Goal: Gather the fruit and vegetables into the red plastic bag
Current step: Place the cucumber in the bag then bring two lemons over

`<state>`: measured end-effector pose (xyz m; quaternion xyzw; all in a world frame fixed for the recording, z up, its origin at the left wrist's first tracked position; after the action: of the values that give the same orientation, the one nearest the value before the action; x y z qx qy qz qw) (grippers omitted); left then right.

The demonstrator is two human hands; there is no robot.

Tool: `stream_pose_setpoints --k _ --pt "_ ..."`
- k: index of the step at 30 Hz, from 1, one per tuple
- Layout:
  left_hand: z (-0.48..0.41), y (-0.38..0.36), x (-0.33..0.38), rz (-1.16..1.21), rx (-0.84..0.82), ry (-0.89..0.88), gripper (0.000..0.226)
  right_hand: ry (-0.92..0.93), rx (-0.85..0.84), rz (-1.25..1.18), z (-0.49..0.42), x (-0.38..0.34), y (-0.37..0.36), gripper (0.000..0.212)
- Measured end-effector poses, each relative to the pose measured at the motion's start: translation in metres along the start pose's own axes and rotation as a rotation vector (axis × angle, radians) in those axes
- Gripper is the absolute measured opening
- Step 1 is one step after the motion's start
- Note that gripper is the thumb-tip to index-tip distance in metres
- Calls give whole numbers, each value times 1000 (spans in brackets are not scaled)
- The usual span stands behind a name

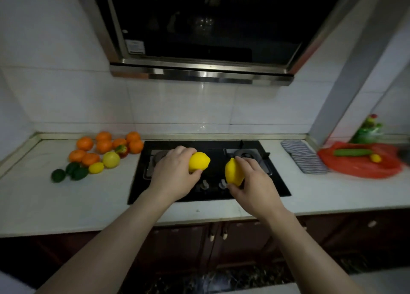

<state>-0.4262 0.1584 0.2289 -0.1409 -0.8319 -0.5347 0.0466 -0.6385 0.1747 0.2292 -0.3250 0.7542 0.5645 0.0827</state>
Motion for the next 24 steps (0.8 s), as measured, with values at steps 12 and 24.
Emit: stream_pose_setpoints --k 12,24 --pt "-61 -55 130 84 -48 -201 49 -212 118 71 27 104 82 74" --pt "-168 -137 213 215 -78 -312 44 -359 196 161 -16 210 126 72"
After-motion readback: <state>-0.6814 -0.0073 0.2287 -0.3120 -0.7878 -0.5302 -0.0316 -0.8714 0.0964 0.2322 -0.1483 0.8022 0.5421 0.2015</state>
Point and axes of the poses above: each hand's wrist, its own z-axis away from the middle knuckle, its own y-axis out of the back of the hand, x = y × z, the point moved 2 cm from there along -z, towards the middle knuckle, and after that the axes turned 10 degrees about -z, right-handed, at the moved point
